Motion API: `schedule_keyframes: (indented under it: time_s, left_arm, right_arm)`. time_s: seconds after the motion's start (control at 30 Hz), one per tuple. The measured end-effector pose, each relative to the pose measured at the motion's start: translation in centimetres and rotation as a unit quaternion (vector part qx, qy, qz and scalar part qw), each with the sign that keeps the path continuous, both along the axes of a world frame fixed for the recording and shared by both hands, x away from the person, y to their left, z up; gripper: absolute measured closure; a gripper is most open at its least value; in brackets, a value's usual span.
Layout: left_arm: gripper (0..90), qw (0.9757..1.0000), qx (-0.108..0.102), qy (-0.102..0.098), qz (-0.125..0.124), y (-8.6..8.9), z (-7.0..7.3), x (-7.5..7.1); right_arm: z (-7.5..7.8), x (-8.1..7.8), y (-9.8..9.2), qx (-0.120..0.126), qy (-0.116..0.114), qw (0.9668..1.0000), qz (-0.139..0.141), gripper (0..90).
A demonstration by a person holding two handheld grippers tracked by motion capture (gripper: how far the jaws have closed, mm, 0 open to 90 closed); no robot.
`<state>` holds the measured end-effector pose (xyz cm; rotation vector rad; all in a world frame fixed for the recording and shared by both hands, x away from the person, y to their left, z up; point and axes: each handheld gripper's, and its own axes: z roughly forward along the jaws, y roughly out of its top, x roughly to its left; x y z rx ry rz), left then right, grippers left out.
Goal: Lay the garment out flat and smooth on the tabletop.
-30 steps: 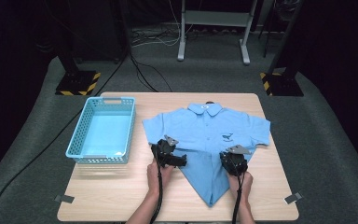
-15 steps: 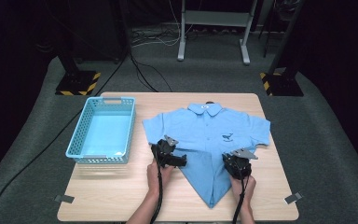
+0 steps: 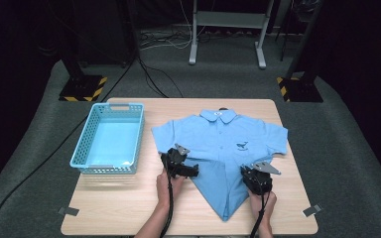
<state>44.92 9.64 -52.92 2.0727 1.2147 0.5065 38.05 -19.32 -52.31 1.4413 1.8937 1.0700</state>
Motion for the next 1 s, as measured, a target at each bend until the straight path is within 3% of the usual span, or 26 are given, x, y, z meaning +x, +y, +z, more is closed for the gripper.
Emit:
schedule_keyframes:
  time_s: [0.67, 1.0]
  left_arm:
    - [0.5, 1.0000, 0.000, 0.000, 0.000, 0.0, 0.0, 0.0]
    - [0.5, 1.0000, 0.000, 0.000, 0.000, 0.0, 0.0, 0.0]
  right_arm:
    - [0.1, -1.5, -1.4, 0.011, -0.006, 0.9997, -0.019, 80.2]
    - [0.2, -2.3, -2.3, 0.030, -0.016, 0.9988, -0.034, 80.2]
